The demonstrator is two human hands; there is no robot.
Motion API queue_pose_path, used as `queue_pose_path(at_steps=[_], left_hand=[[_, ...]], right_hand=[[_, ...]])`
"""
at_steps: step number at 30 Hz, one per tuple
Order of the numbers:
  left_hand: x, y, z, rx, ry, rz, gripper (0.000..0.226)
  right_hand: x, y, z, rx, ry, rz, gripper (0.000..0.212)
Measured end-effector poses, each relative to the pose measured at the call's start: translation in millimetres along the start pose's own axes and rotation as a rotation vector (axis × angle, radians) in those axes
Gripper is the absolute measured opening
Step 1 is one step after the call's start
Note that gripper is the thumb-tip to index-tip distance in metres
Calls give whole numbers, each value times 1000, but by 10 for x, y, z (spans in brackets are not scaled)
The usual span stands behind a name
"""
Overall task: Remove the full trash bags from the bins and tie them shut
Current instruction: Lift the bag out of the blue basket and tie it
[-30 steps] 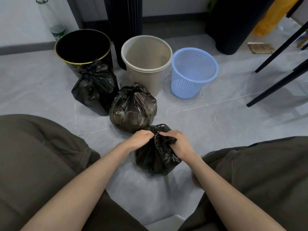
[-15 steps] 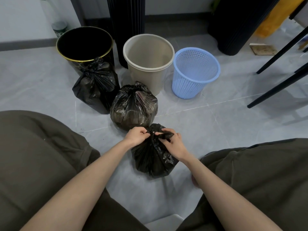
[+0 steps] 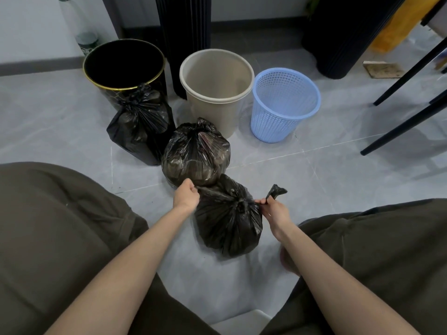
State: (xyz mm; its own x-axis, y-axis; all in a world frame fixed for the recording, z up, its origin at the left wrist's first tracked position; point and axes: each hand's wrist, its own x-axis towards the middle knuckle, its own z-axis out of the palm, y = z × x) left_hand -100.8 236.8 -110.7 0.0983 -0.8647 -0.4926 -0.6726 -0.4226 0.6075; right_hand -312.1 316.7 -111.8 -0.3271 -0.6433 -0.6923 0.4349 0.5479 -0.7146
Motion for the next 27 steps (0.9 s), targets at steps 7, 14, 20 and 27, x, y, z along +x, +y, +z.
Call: queue_pose_path(at_steps=[7, 14, 20, 27], left_hand=[[-77, 342, -23, -1119, -329, -192, 27], [-93, 169, 183, -744, -295, -144, 30], [-76, 116, 187, -771, -275, -168, 29], [-91, 116, 37, -1091, -403, -386, 31]], right_hand=[[-75, -155, 202, -3, -155, -18, 34], [-46, -81, 202, 203, 18, 219, 40], [-17, 28, 167, 189, 19, 148, 39], [-138, -248, 372, -227, -170, -77, 34]])
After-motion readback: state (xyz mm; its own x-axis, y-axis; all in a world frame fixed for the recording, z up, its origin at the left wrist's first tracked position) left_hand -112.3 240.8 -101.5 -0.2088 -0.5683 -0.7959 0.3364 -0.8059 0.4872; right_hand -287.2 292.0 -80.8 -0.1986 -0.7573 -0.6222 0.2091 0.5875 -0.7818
